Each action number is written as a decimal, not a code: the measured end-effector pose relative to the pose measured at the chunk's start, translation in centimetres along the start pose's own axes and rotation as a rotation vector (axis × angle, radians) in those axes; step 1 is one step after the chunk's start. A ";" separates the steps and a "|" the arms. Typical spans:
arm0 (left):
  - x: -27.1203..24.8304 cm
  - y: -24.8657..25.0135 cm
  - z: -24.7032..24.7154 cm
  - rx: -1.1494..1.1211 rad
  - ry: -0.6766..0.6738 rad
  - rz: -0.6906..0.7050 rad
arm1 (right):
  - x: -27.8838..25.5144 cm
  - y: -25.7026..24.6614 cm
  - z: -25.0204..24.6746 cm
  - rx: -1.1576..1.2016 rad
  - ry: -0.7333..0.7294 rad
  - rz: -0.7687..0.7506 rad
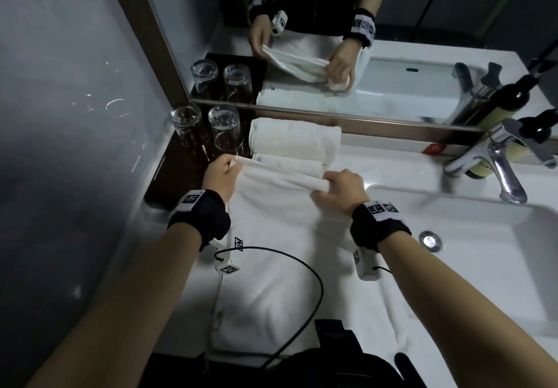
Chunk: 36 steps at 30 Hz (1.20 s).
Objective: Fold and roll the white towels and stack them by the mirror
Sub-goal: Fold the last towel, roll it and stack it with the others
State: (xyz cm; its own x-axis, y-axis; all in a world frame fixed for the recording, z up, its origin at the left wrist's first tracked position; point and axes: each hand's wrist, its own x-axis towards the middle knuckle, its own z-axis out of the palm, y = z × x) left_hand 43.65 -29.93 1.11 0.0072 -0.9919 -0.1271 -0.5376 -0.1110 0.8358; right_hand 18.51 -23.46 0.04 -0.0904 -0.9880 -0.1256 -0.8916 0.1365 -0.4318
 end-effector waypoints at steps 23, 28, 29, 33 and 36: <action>1.8 -1.1 0.8 0.186 0.058 -0.069 | -1.2 9.1 -3.4 0.176 -0.179 0.228; 2.1 -1.0 1.1 0.198 0.049 -0.077 | -0.3 8.9 -4.3 0.509 -0.008 0.143; 2.1 -1.0 1.1 0.202 0.049 -0.081 | 0.0 8.7 -4.4 0.525 0.000 0.133; 2.1 -1.0 1.1 0.210 0.051 -0.096 | 0.2 8.1 -4.4 0.432 -0.158 0.059; 2.1 -1.0 1.0 0.209 0.054 -0.103 | -0.1 8.2 -3.9 0.282 -0.272 0.107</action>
State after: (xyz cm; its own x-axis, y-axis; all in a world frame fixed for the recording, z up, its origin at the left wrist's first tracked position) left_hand 43.41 -31.87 -0.53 0.1125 -0.9786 -0.1725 -0.6944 -0.2016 0.6908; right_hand 9.41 -22.56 0.01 -0.0217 -0.9168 -0.3988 -0.7236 0.2897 -0.6265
